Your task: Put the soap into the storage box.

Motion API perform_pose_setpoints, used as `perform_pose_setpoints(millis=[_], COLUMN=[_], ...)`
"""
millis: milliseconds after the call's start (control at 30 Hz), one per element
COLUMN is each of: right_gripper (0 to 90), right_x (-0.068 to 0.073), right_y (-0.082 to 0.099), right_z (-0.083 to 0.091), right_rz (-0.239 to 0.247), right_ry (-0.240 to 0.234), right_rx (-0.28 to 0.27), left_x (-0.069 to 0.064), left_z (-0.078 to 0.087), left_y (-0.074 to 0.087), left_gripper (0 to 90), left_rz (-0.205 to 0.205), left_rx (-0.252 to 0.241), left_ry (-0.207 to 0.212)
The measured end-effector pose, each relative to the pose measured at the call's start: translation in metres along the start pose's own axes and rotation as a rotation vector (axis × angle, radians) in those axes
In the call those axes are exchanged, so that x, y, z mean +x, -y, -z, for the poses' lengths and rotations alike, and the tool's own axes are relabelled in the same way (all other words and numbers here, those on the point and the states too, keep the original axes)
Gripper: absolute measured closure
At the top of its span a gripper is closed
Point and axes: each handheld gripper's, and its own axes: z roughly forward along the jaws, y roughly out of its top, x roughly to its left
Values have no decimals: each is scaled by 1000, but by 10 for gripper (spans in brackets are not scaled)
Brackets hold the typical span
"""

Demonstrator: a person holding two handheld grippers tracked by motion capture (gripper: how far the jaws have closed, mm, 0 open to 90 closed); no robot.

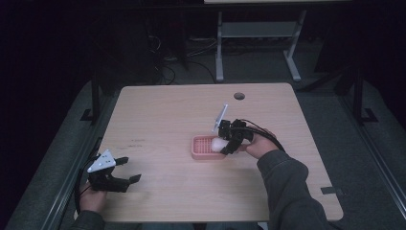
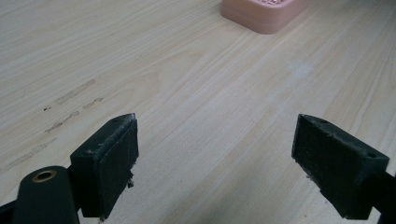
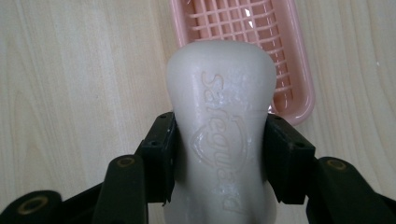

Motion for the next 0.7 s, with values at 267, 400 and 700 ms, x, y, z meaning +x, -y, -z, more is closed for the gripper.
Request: perform_pose_setpoints(millis=[267, 400, 700], right_gripper=[486, 486, 486], right_x=[-1, -2, -3], right_y=[-14, -21, -35], right_z=[0, -2, -6], right_rz=[24, 32, 58], right_ry=[5, 2, 0], right_rx=[4, -1, 13], left_x=[0, 0, 1], left_z=[0, 0, 1], left_y=[0, 0, 0], left_gripper=[139, 139, 139], left_rz=[0, 1, 0], left_rx=[-4, -5, -7], left_ry=[-1, -2, -2])
